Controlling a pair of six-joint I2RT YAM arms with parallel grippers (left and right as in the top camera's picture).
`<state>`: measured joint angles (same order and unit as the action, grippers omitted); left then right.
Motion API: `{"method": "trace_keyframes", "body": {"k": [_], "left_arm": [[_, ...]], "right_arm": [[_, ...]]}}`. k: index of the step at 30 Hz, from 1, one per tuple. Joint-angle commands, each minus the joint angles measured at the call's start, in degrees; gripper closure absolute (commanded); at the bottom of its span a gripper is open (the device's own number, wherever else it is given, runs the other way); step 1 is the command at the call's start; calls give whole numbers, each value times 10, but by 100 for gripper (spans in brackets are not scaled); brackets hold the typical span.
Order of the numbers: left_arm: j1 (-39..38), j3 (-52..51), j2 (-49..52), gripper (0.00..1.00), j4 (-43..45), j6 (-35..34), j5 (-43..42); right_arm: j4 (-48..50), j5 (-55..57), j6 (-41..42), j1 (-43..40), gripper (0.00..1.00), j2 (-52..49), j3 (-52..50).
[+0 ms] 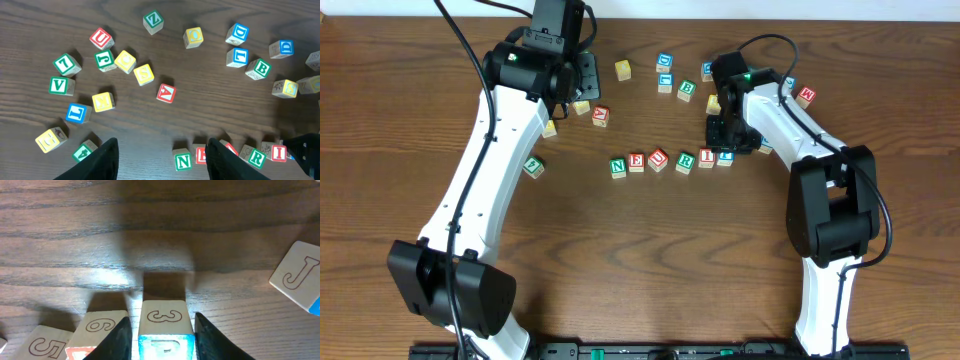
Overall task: Spell out NEURIPS
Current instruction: 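Carry the blue P block left and set it right of the I, then release the P and raise the right gripper back toward the arc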
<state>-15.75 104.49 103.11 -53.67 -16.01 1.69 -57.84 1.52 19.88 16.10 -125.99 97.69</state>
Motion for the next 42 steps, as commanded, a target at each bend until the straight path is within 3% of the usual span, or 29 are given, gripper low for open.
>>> {"method": "trace_keyframes", "body": {"k": [1, 42], "left_arm": [[3, -3, -2, 45, 0, 10, 7], [3, -3, -2, 45, 0, 10, 7]], "right_arm": [[-1, 0, -5, 4, 62, 8, 16], [-132, 11, -13, -8, 59, 21, 255]]}}
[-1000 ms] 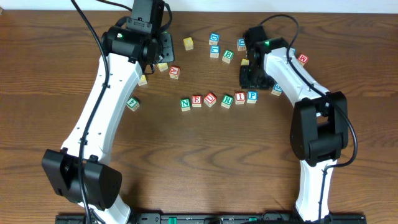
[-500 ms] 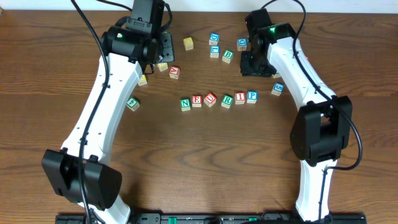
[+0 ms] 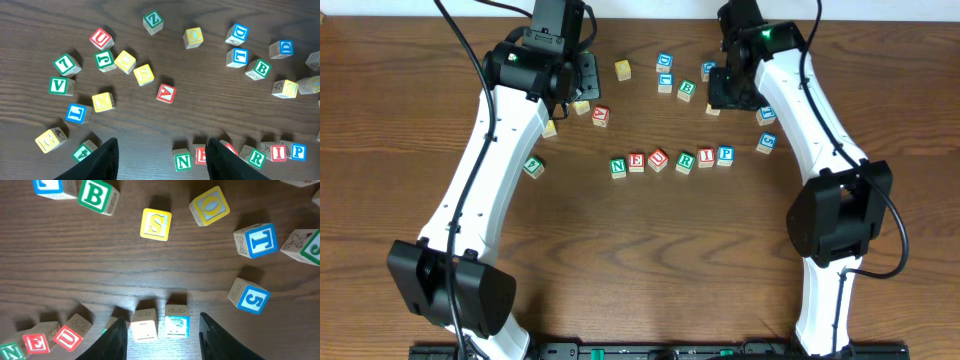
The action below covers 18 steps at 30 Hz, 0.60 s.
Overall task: Spell out NEURIPS
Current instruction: 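Release the P and raise the right gripper back toward the arc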
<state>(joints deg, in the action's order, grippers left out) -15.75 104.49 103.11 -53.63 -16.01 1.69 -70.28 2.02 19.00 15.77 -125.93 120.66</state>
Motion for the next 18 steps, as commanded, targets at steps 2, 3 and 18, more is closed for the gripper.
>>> {"method": "trace_keyframes", "body": {"k": [2, 3, 18], "left_arm": [[3, -3, -2, 45, -1, 10, 7], [3, -3, -2, 45, -1, 10, 7], [3, -3, -2, 45, -1, 10, 7]], "right_arm": [[-14, 6, -5, -5, 59, 20, 34], [-17, 6, -5, -6, 59, 20, 38], [-39, 6, -5, -23, 59, 65, 62]]}}
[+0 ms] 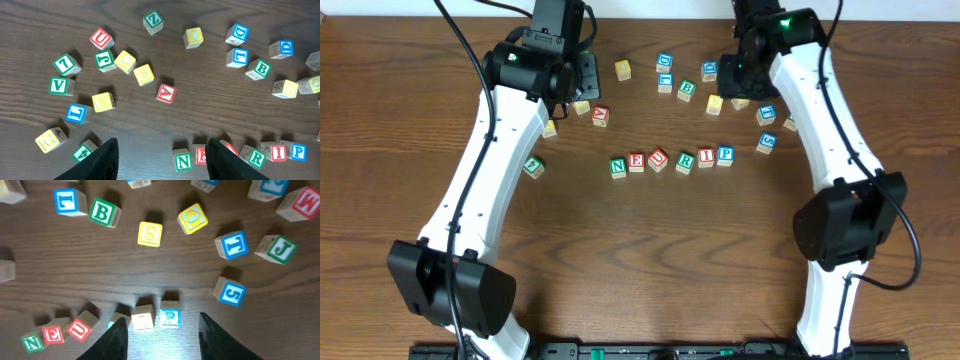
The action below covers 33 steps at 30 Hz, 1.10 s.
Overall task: Spell out NEURIPS
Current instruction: 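Release the P and raise the right gripper back toward the arc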
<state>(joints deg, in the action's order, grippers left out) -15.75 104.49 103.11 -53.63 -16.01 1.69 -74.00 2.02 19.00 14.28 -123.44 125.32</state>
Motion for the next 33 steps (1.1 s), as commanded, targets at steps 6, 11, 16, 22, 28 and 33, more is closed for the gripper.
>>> {"method": "trace_keyframes", "body": {"k": [6, 11, 16, 22, 28, 33], "left_arm": [[3, -3, -2, 45, -1, 10, 7], [3, -3, -2, 45, -1, 10, 7], [3, -3, -2, 45, -1, 10, 7], [3, -3, -2, 45, -1, 10, 7], [3, -3, -2, 45, -1, 10, 7], [3, -3, -2, 45, -1, 10, 7]], "right_arm": [[-6, 6, -5, -24, 59, 69, 15], [-8, 6, -5, -44, 58, 82, 15], [-19, 6, -4, -66, 58, 85, 15], [-23, 6, -4, -90, 57, 85, 15], [-23, 6, -4, -104, 54, 85, 15], [-25, 7, -4, -114, 53, 85, 15]]}}
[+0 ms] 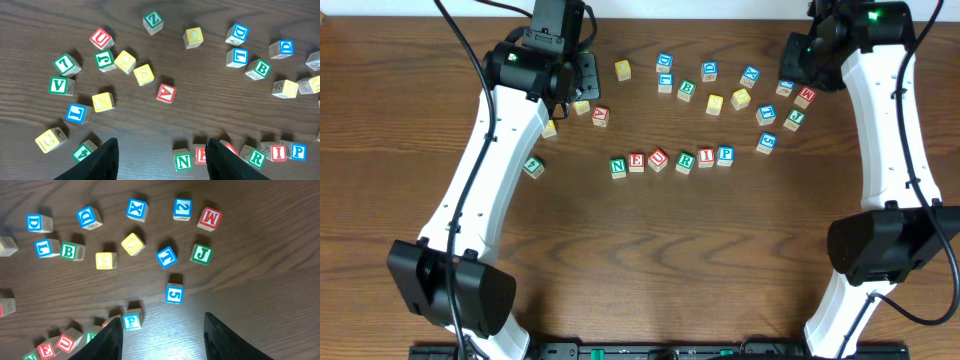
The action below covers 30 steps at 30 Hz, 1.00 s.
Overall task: Spell out NEURIPS
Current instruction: 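Release the P and raise the right gripper back toward the arc, then lower the right gripper onto the yellow S block and grasp it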
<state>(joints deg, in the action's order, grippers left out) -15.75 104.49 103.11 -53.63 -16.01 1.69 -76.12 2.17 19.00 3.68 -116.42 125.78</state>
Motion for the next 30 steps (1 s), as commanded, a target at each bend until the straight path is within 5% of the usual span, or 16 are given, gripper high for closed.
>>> {"method": "trace_keyframes", "body": {"k": [1, 30], "left_arm": [[2, -3, -2, 45, -1, 10, 7], [3, -3, -2, 45, -3, 10, 7]], "right_arm": [[-4, 5, -4, -11, 53, 14, 11], [-2, 15, -2, -24, 27, 14, 10]]}}
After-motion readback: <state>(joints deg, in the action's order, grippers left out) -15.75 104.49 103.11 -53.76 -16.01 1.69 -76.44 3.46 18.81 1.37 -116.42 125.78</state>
